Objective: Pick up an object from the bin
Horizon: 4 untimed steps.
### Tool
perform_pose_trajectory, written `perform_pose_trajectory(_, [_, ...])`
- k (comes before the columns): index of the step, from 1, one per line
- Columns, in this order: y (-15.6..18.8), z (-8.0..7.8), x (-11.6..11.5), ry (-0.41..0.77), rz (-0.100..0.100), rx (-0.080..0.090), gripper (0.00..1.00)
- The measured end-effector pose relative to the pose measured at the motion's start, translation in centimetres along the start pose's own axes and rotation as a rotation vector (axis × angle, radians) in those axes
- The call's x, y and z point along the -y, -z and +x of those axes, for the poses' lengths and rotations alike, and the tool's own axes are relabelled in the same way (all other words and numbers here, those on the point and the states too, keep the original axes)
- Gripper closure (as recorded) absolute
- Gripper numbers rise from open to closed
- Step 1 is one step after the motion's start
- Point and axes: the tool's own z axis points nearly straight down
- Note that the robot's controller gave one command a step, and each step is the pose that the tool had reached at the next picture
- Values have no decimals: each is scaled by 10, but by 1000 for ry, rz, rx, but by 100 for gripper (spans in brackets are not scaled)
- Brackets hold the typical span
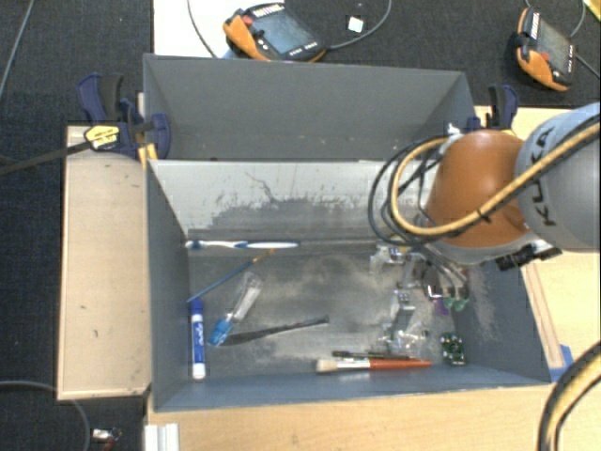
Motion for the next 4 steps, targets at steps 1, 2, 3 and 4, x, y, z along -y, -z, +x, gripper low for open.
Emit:
perform_pose_trajectory(1, [4,-2,0,1,0,8,0])
perform_pose_trajectory(2, [-66,32,-86,172,-3,4,0])
perform_pose_trajectory(3, [-10,31,-172,102,0,17,0])
perform_pose_trajectory(4, [-35,49,-153,155,3,2,0])
